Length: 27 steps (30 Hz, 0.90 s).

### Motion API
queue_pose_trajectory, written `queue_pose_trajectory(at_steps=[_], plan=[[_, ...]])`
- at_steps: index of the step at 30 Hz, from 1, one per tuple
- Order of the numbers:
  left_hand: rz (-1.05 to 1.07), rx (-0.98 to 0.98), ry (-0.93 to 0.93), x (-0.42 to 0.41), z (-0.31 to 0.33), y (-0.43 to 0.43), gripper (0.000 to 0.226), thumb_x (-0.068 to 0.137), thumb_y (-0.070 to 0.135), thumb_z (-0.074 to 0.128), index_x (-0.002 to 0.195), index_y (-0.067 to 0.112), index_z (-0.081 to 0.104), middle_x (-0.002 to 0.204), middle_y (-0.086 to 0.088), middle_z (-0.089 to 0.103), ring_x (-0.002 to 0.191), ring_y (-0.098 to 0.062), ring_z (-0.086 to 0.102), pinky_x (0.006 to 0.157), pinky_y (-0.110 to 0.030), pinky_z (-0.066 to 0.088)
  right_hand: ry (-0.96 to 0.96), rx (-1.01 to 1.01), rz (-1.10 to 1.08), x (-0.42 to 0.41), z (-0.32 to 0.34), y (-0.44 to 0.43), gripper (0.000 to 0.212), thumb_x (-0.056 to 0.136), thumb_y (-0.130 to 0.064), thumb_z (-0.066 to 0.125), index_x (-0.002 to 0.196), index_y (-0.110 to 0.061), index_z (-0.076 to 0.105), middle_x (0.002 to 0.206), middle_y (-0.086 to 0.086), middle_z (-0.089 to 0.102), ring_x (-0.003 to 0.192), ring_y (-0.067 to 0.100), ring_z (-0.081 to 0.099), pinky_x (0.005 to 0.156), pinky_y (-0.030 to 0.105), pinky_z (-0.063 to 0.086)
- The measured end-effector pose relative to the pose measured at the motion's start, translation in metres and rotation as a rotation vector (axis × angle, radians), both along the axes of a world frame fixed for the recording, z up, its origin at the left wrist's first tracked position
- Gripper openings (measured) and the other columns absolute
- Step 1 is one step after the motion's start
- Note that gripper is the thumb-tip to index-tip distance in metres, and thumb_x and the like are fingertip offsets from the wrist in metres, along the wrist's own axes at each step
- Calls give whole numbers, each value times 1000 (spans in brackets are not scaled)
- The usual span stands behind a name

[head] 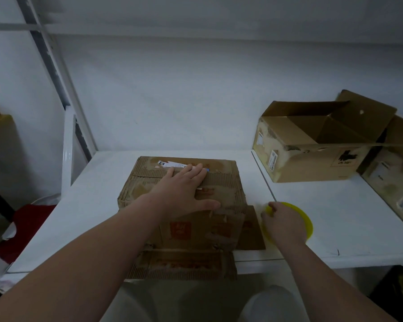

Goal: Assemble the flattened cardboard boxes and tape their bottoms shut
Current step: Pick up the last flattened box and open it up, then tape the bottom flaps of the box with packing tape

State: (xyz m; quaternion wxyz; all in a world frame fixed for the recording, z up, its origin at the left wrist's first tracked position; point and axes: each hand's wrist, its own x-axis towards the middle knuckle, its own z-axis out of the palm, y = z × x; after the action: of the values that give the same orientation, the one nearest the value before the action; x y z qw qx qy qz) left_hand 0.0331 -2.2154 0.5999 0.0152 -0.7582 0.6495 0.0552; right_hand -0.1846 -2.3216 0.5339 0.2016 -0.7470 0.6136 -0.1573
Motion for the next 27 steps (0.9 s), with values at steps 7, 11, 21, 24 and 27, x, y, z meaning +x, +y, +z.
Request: queue_pose_trajectory(at_steps=[7,11,21,24,27], plan=[[0,-26,10,0,0,1,99,77,82,24,154,23,3,161,8,-2,147,-11,-4,120,-47,-2,305,60,-4,-19,-28,-3,50,98,-19,43,146,-29,34,140,8,48,124,28,49,93,36,46],[0,-27,10,-1,0,2,95,80,80,26,154,25,4,161,9,-1,147,-10,-3,120,-45,-3,185,135,-46,-25,-28,-6,43,101,-22,40,144,-22,38,146,16,40,131,34,38,106,39,37],[7,-24,80,2,2,-3,107,66,86,19,153,26,7,160,9,0,147,-9,-1,120,-46,0,-57,-161,116,-12,4,-35,38,89,-18,60,125,-7,55,118,17,60,107,34,55,84,37,44],[-6,-19,78,2,4,-1,98,76,81,25,154,25,6,161,8,-1,147,-10,-2,120,-42,-2,-406,-213,219,6,57,-32,26,92,-19,57,116,-8,57,103,14,59,94,29,54,73,33,38],[-15,-30,81,1,6,1,87,86,72,31,154,23,7,160,7,1,147,-10,-1,119,-38,-2,-857,-54,297,25,109,-15,11,96,-26,52,95,-17,58,88,3,55,81,18,52,69,32,40]])
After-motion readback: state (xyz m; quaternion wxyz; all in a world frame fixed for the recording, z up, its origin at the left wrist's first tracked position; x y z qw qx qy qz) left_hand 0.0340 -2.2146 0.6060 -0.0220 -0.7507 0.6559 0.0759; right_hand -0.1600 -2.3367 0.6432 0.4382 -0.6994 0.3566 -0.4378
